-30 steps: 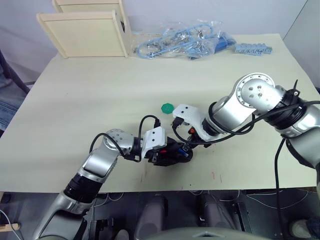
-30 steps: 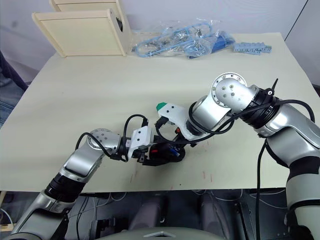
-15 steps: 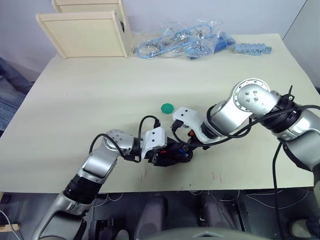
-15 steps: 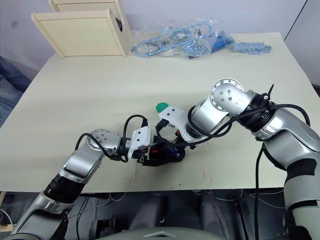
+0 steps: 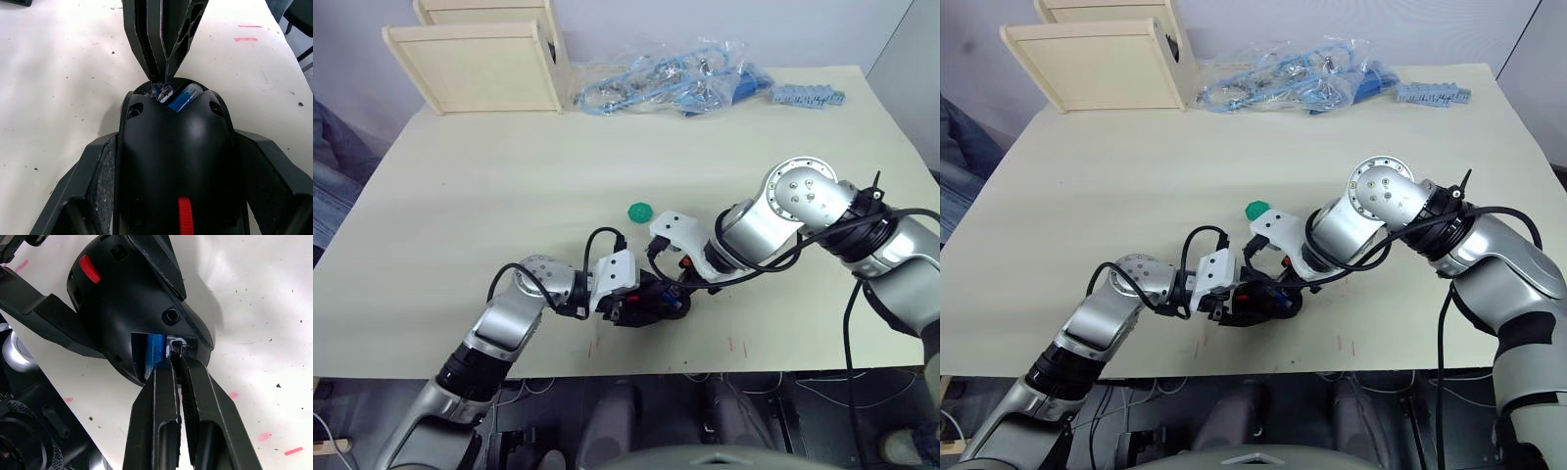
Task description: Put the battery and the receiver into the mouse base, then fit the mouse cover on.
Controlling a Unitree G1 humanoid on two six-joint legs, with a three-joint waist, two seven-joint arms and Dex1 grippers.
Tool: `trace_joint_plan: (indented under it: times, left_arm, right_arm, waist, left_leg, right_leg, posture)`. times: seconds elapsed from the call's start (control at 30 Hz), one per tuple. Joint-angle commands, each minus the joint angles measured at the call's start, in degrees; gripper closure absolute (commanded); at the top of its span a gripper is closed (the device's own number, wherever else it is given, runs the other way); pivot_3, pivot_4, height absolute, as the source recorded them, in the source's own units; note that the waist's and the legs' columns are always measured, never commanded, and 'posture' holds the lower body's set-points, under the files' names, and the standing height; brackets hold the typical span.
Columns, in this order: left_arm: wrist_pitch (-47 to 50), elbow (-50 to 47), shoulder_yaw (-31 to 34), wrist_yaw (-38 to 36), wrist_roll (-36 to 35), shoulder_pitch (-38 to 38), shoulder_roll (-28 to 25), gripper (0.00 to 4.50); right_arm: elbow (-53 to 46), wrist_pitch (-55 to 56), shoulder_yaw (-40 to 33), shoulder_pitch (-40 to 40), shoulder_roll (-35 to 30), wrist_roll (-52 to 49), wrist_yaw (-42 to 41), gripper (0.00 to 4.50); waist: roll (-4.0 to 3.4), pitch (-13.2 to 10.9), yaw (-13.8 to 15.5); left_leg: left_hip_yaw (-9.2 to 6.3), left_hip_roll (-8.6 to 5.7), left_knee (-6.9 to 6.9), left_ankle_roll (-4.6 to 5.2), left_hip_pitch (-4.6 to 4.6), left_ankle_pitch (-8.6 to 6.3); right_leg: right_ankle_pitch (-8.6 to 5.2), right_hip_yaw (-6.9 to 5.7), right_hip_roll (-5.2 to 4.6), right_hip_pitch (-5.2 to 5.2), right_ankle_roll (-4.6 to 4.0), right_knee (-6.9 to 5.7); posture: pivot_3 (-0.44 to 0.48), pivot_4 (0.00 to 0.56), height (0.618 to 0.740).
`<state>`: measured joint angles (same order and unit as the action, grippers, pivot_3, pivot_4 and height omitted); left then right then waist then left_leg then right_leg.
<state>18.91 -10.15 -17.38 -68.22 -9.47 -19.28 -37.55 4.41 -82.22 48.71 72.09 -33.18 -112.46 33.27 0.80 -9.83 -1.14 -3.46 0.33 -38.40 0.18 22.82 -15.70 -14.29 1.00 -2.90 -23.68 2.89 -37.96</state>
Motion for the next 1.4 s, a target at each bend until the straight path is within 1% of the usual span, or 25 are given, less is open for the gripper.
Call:
trace_joint_plan:
  times: [0.03,0.47,0.63,1.4]
  left_arm:
    - [-0.02,-1.29,-0.64,-0.56,-0.85,0.71,-0.1,1.53]
    - [0.29,-0.99,-0.68,-0.54,-0.96,0.5,0.19,1.53]
    - [0.31,-1.04,-0.69,-0.53,-0.92,0.58,0.2,1.53]
    - [0.55,-0.57,-0.84,-0.49,-0.98,-0.06,0.72,1.53]
  right_arm:
    - [-1.35,0.14,-0.01,-0.23,0.67,-0.54,1.39,4.5]
    - [-2.26,1.49,-1.36,-1.71,2.13,-0.54,3.67,4.5]
    - [-3.97,0.99,-0.54,-2.57,1.32,-0.54,3.46,4.5]
    - [-3.97,1.64,-1.22,-2.79,2.35,-0.54,2.7,4.5]
  waist:
    - [0.0,0.0,-0.01]
    - [0.0,0.0,-0.04]
    - [-0.01,0.01,-0.04]
    - [-0.01,0.01,-0.05]
  left_leg:
    - [0.0,0.0,0.0,0.0,0.0,0.0]
    - [0.0,0.0,0.0,0.0,-0.01,0.0]
    - [-0.01,0.0,0.0,0.0,-0.02,0.0]
    - [-0.01,0.01,0.0,0.0,-0.02,0.0]
  right_leg:
    - [0.0,0.0,0.0,0.0,0.0,0.0]
    - [0.0,0.0,0.0,0.0,0.0,0.0]
    - [0.0,0.0,0.01,0.0,0.0,-0.01]
    - [0.0,0.01,0.0,0.01,0.0,0.0]
  posture:
    - [0.0,0.15,0.74]
    - [0.0,0.15,0.74]
    - [0.0,0.15,0.74]
    - [0.0,0.15,0.74]
